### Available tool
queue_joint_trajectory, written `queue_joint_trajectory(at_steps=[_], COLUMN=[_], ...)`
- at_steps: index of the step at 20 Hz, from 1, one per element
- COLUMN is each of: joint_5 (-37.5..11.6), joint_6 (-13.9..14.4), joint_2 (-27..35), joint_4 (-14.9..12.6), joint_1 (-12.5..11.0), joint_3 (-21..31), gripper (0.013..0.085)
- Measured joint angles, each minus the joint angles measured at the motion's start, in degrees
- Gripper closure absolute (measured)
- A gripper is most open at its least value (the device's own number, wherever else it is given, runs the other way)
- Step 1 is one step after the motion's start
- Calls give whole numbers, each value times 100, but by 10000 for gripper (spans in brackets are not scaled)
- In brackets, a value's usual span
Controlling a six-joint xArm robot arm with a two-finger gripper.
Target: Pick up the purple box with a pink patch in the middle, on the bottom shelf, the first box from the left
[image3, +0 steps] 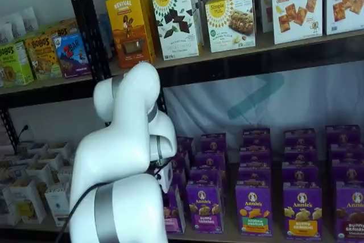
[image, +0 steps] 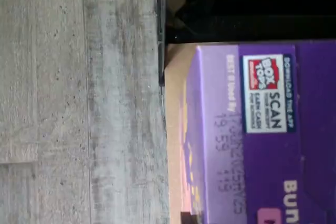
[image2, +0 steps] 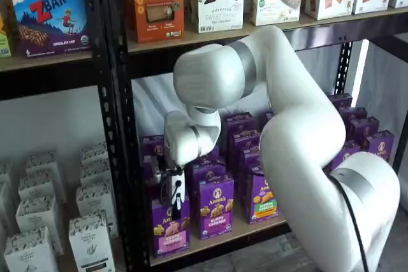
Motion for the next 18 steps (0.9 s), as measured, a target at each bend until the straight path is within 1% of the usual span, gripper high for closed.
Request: queue_joint_trajectory(at_steps=[5, 13, 15, 16, 17, 18], joint_5=[44, -103, -114, -122, -134, -149], joint_6=[38, 29, 18, 19, 23, 27], joint_2=[-6, -82, -104, -116, -131, -149], joint_4=[-11, 20, 31, 28, 22, 16], joint_1=[30, 52, 51, 50, 49, 48], joint_3=[-1, 162, 195, 214, 240, 270], gripper=[570, 570, 650, 650, 690, 690])
